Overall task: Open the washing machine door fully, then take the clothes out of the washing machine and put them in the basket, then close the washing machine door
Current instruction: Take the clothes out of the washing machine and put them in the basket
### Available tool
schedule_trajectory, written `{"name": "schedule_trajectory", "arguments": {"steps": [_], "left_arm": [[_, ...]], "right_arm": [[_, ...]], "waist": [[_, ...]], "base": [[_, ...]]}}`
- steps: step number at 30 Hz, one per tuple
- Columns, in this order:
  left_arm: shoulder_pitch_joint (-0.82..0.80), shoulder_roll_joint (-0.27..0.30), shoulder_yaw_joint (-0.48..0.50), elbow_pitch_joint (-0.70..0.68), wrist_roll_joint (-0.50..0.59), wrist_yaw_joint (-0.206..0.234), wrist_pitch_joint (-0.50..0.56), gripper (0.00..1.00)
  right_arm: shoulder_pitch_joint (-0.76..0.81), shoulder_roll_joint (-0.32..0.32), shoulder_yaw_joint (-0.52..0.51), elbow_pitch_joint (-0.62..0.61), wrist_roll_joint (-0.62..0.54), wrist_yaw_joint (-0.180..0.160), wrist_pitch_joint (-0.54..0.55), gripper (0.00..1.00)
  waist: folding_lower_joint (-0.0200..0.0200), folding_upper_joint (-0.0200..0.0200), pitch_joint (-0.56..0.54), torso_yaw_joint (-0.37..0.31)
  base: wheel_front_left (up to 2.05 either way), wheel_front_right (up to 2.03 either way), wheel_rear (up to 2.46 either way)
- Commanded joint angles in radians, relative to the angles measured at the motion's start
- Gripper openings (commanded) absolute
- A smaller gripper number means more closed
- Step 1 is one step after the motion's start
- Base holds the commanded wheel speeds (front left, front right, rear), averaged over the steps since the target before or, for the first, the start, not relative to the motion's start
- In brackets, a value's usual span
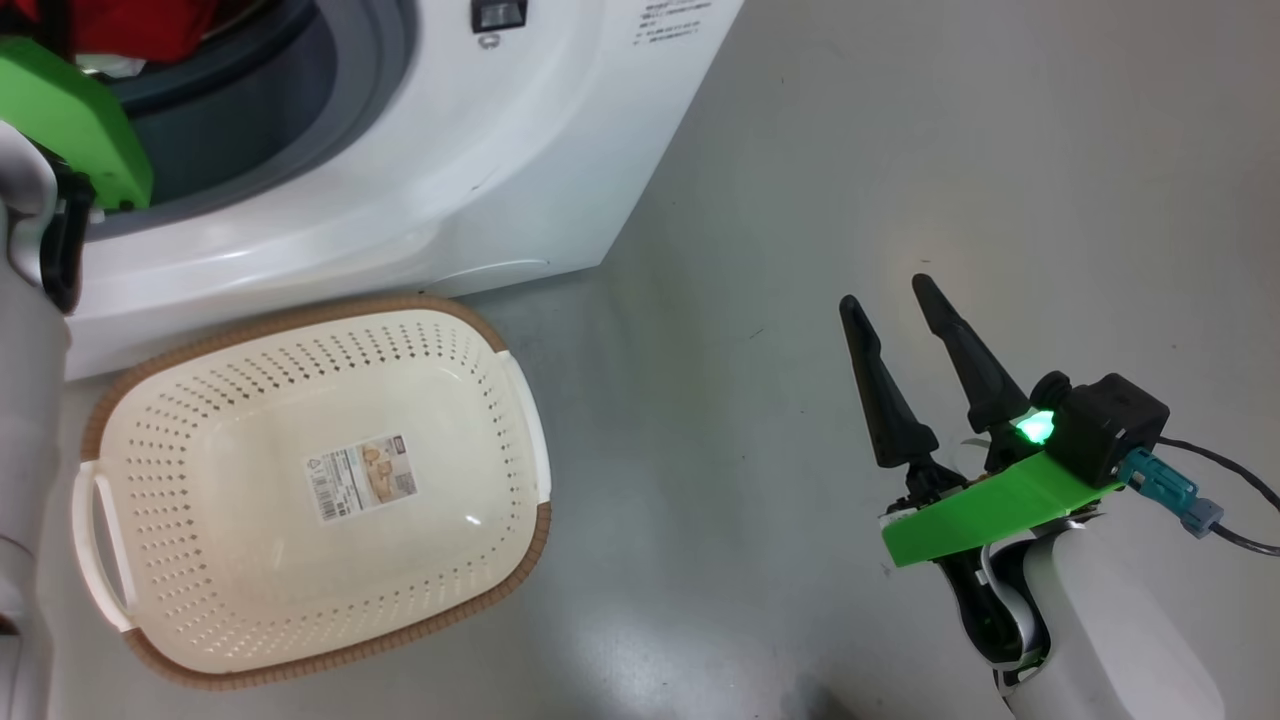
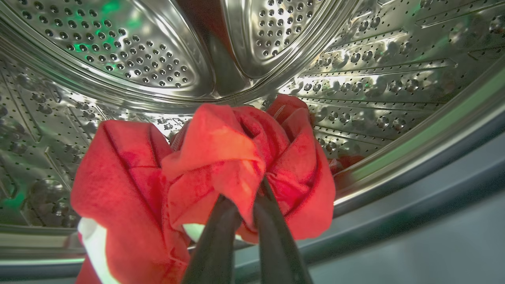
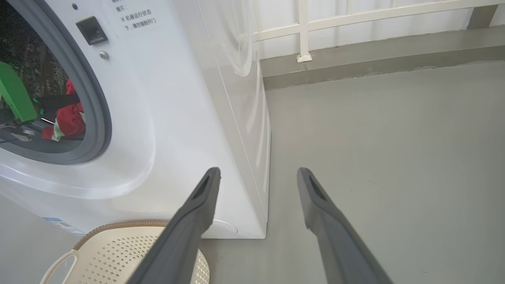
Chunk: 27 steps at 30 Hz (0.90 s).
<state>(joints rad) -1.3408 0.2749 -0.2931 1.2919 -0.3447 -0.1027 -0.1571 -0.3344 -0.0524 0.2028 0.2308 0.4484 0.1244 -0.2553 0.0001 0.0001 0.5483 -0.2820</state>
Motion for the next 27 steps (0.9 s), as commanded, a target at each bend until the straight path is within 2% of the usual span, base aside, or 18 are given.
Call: {"name": "schedule_trajectory", "arguments": {"steps": [1, 17, 27], "left_arm": [[-0.028, 0.044, 0.006, -0.015, -0.008, -0.005, -0.010, 0.00], [0.091, -0.028, 0.050, -0.055, -0.097, -0.024, -0.103, 0.00], [0.299, -0.039, 0.153, -0.303, -0.091, -0.009, -0.104, 0.00]], "right_arm": [[-0.006, 0.002, 0.013, -0.025, 0.008, 0.006, -0.006, 1.00], [0.012, 0.002, -0.017, -0.010, -0.019, 0.006, -0.006, 1.00], [0.057, 0.001, -0.044, 0.008, -0.037, 0.006, -0.006, 1.00]], "waist": [[0.0000, -0.0001, 0.000, 0.003], [0.0000, -0.0001, -0.078, 0.072], [0.0000, -0.0001, -0.177, 0.105]], "base": [[0.00, 0.00, 0.00], [0.00, 0.00, 0.00], [0.00, 0.00, 0.00]]}}
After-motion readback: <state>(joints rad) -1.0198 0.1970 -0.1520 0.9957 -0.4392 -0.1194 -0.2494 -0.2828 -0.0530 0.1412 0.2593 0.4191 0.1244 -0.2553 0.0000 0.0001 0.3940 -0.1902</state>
